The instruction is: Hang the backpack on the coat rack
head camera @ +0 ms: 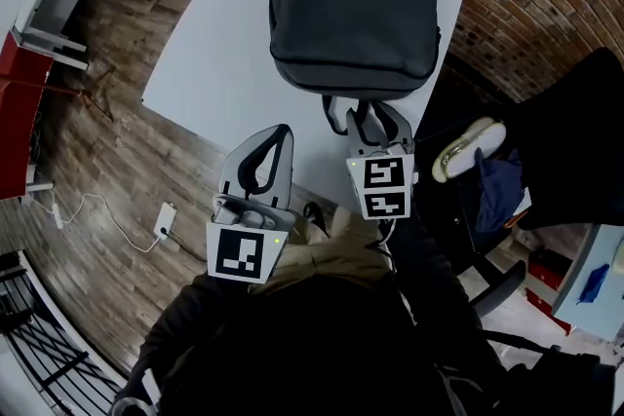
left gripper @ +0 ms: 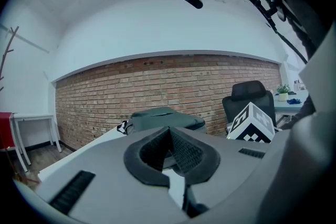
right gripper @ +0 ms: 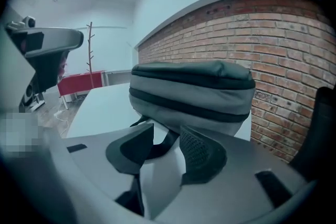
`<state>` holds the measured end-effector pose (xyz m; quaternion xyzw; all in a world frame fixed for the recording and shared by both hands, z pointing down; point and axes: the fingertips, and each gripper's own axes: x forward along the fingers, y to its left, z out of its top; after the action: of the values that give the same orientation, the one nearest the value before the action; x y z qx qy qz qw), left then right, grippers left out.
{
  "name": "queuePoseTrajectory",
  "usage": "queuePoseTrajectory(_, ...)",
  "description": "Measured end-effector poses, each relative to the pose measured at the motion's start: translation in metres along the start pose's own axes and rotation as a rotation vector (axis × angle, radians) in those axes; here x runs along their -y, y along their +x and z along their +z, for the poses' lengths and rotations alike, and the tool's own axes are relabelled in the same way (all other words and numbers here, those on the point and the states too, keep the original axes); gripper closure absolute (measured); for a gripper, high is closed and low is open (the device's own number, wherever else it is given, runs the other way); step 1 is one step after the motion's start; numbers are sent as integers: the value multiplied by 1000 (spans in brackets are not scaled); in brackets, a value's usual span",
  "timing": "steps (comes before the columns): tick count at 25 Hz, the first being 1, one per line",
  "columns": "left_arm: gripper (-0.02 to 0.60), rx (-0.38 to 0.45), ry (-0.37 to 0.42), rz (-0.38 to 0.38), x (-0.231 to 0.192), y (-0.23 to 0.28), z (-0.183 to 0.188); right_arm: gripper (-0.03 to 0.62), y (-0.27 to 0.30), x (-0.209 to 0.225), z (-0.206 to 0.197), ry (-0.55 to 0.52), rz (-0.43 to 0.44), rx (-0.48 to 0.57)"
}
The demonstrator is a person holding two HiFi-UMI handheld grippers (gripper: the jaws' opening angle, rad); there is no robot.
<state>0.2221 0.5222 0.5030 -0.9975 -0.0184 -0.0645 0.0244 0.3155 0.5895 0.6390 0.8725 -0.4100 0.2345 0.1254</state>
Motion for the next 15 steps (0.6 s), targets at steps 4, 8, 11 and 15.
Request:
queuePoseTrajectory(4, 572, -1, -10, -2, -11, 4, -2, 469, 10, 2, -5, -92, -46, -113)
queuePoseTrajectory(8, 572, 6, -17, -3, -14, 6, 3, 543, 13, 7, -10, -100, -65, -162)
queuePoseTrajectory(11, 572, 5, -18, 1, -17, 4, 7, 542, 14, 8, -11, -62, -60, -185)
queuePoseTrajectory(15, 572, 6, -29, 6, -19, 4, 8, 534, 16, 7, -10, 50, -51, -200)
